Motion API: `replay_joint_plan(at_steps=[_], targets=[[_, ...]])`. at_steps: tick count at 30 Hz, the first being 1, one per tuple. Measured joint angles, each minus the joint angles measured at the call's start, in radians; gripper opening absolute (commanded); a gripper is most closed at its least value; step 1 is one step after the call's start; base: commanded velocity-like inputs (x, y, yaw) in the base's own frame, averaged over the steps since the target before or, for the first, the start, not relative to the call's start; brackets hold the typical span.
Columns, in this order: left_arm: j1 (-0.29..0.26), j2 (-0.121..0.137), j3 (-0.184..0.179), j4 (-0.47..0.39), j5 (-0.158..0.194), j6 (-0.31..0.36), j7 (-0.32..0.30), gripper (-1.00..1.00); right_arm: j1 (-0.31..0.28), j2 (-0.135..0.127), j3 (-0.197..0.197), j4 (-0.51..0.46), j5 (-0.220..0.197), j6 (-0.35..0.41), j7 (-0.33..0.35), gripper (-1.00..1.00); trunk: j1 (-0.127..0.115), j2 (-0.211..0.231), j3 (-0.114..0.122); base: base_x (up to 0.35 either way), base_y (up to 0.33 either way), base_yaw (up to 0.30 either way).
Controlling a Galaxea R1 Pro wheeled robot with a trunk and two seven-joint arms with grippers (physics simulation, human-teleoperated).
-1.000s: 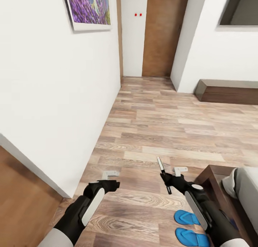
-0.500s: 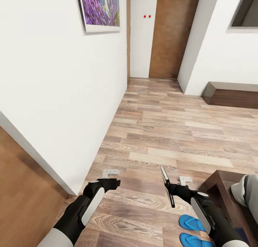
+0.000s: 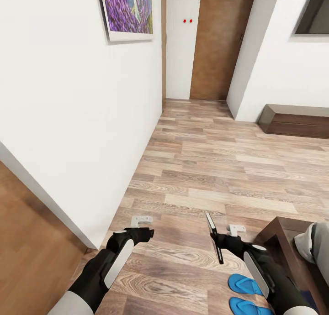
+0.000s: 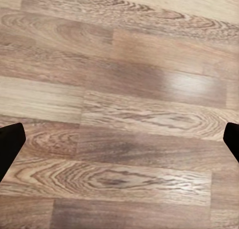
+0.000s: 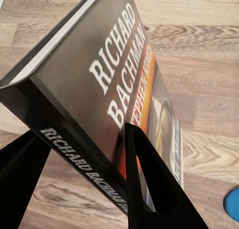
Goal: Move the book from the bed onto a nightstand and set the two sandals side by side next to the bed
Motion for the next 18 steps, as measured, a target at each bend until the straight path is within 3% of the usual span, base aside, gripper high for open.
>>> replay_joint_plan(at_steps=[4,18], targets=[[0.000,0.000,0.000,0.000,0.000,0.001,0.003,1.00,0.000,0.001,0.000,-0.017,-0.001,0.000,-0.002,-1.00,0.000,0.000,0.000,0.028,0.000,0.000],[0.000,-0.002,0.001,0.001,0.000,0.002,0.008,1.00,0.000,0.001,0.000,-0.034,0.001,0.000,-0.001,-1.00,-0.001,0.000,0.000,0.328,0.057,0.000]])
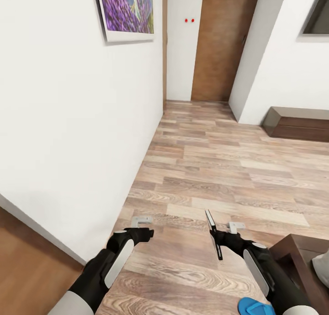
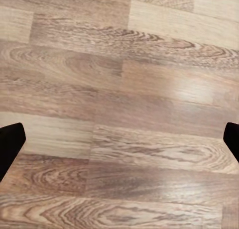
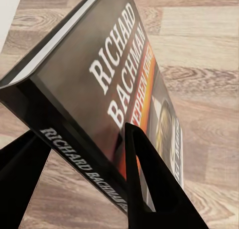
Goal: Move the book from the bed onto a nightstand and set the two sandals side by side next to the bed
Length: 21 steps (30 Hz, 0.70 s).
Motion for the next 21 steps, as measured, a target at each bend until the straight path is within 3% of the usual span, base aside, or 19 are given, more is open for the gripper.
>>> replay_joint_plan(at_steps=[6,10,21], targets=[[0.000,0.000,0.000,0.000,0.000,0.000,0.000,1.00,0.000,0.000,0.000,-0.001,0.000,0.000,0.000,-1.00,0.000,0.000,0.000,0.337,0.015,-0.011],[0.000,0.000,-0.001,0.000,0.000,0.000,0.001,1.00,0.000,0.000,0.000,-0.001,0.000,0.000,0.001,-1.00,0.000,0.000,0.000,0.281,0.003,-0.183],[0.000,0.000,-0.005,-0.001,0.000,0.000,0.001,1.00,0.000,0.000,0.000,-0.001,0.000,0.000,0.002,-1.00,0.001,0.000,0.000,0.042,0.000,-0.251]])
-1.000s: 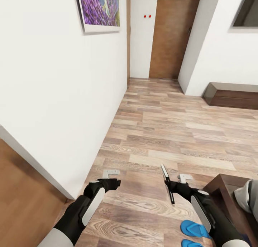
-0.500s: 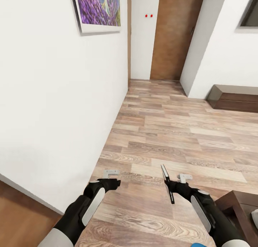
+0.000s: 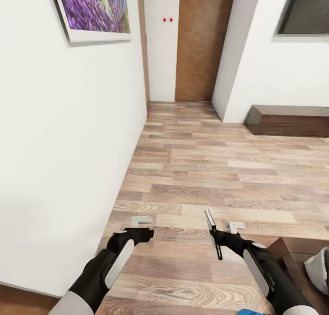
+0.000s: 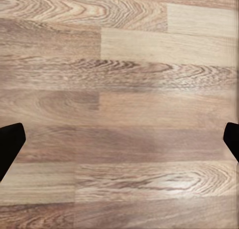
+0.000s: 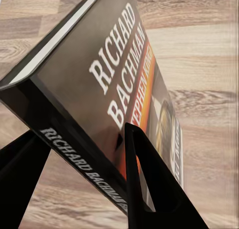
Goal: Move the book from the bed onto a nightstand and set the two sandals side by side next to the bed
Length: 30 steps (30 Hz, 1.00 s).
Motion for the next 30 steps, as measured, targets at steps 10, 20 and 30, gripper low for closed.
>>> replay_joint_plan(at_steps=[10,20,30], targets=[[0.000,0.000,0.000,0.000,-0.002,0.000,0.001,1.00,0.000,0.000,0.000,0.000,-0.001,0.000,0.000,-1.00,-0.001,0.000,0.000,0.213,0.091,-0.032],[0.000,0.000,-0.001,0.000,-0.003,0.000,0.001,1.00,0.000,0.000,0.000,0.000,0.000,0.000,0.000,-1.00,-0.001,0.000,0.000,0.302,0.112,-0.001],[0.000,-0.001,-0.001,0.001,-0.003,0.000,0.001,1.00,0.000,0.000,0.000,0.000,0.000,0.000,0.003,-1.00,-0.001,0.000,0.000,0.334,-0.050,0.000]])
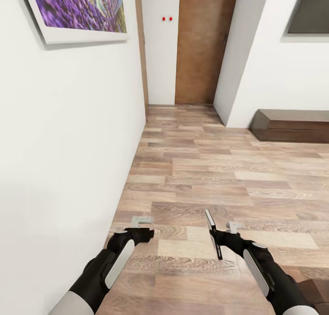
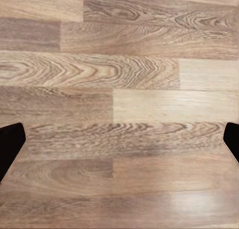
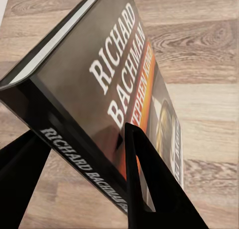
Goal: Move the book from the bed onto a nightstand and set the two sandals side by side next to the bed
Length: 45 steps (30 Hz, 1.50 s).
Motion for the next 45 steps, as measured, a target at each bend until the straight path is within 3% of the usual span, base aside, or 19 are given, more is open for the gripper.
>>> replay_joint_plan(at_steps=[19,45], targets=[[0.000,0.000,0.000,0.000,0.000,0.000,0.000,1.00,0.000,0.000,0.000,0.000,-0.001,0.000,0.003,-1.00,0.000,0.000,0.000,0.337,-0.011,-0.009],[0.000,0.001,0.000,-0.001,0.000,0.000,0.000,1.00,0.000,0.000,0.000,0.000,-0.002,0.000,0.003,-1.00,0.000,0.000,0.000,0.307,0.000,-0.277]])
